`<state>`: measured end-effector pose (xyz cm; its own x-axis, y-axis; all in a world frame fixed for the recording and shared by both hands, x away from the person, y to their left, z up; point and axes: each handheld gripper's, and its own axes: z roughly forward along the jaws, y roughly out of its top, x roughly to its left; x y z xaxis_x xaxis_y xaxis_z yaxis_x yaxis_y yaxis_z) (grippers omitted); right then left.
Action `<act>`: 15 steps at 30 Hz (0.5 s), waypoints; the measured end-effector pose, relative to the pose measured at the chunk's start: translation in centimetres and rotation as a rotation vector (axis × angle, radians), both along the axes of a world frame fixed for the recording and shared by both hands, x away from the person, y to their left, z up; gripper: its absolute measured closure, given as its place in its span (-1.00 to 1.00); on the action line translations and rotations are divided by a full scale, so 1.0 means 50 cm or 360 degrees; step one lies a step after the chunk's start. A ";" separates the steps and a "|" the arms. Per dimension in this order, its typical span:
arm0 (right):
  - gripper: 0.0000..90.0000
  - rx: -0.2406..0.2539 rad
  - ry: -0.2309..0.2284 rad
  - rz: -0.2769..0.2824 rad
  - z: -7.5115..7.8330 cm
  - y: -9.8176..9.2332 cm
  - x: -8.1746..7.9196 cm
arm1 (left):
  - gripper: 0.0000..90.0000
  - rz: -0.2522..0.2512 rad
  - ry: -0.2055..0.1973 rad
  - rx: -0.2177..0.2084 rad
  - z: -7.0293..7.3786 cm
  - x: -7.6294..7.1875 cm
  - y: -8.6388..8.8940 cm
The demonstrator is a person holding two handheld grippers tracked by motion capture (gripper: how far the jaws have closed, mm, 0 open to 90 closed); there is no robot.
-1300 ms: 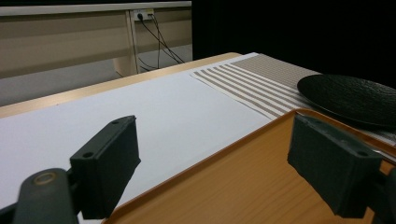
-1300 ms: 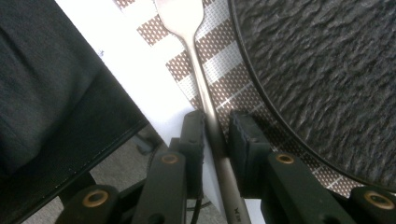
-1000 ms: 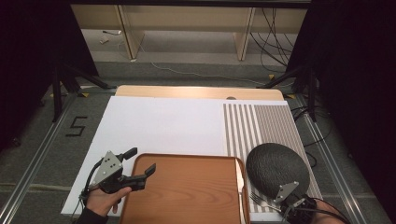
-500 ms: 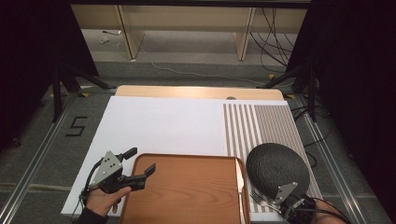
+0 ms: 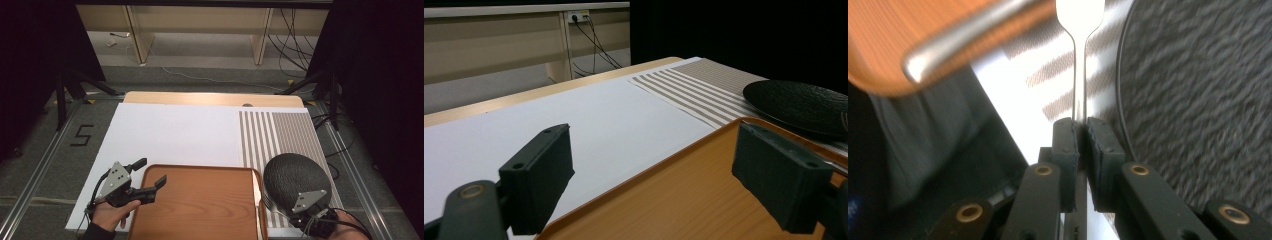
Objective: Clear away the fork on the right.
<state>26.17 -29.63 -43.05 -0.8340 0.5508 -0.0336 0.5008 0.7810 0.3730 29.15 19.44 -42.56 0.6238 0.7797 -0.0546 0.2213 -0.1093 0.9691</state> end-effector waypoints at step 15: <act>0.87 0.0401 -0.0001 -0.0086 0.032 0.052 0.028 | -0.65 0.0002 -0.0001 -0.0003 0.000 0.000 0.001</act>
<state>27.57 -27.04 -41.46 -0.8032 0.5855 0.1100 0.5390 0.6354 0.5529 29.16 19.46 -42.56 0.6227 0.7805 -0.0555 0.2209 -0.1073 0.9694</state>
